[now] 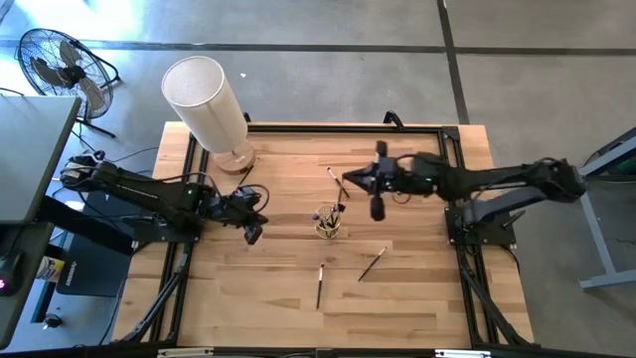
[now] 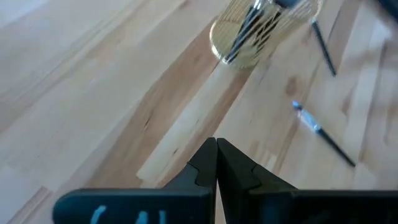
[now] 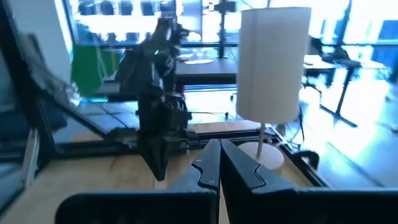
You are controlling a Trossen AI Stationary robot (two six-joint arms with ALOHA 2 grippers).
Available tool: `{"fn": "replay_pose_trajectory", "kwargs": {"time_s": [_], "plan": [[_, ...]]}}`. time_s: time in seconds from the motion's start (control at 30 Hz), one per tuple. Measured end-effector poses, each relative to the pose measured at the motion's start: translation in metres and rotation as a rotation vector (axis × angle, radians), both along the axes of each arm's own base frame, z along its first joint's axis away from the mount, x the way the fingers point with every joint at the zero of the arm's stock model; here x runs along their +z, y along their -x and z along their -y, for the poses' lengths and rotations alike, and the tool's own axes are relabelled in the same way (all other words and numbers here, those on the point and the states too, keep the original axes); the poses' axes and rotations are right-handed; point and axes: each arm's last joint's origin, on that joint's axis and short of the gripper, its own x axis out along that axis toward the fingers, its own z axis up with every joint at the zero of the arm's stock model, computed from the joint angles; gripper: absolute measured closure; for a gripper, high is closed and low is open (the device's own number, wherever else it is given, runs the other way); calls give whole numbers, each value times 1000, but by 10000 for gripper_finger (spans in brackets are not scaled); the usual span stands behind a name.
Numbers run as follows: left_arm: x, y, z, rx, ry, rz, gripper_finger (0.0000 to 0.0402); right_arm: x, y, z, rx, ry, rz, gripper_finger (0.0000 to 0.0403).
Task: Put items in baskets/containers
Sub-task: Put the eyeshadow brush into the wire organizer
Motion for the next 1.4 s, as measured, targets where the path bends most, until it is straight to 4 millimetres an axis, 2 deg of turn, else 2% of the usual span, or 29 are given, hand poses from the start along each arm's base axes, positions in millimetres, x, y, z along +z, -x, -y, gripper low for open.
{"fn": "replay_pose_trajectory", "kwargs": {"time_s": [0.17, 0.37, 0.5, 0.63, 0.73, 0.9, 1.13, 1.27, 1.4], "plan": [[1, -1, -4, 61, -17, 14, 401, -38, -29, 9, 80, 35, -139, 402], [1, -1, -5, 103, -9, 24, 401, -82, -50, 10, 169, 59, -247, 402], [1, -1, -5, 98, -3, 24, 401, -96, -55, 10, 178, 20, -294, 403], [1, -1, -5, 106, -1, 26, 400, -100, -55, 9, 187, 9, -327, 400], [1, -1, -6, 150, -18, 35, 395, -104, -51, 9, 198, 12, -388, 383], [1, -1, -6, 160, -19, 37, 381, -96, -43, 9, 183, 16, -411, 332], [3, -2, -8, 270, -7, 82, 324, -54, -14, 8, 140, 57, -336, 260], [6, -4, -10, 338, -11, 138, 274, -37, 11, 9, 32, 48, -359, 238], [2, -9, -11, 386, -62, 137, 238, -34, 33, 11, -112, 28, -447, 234]]}}
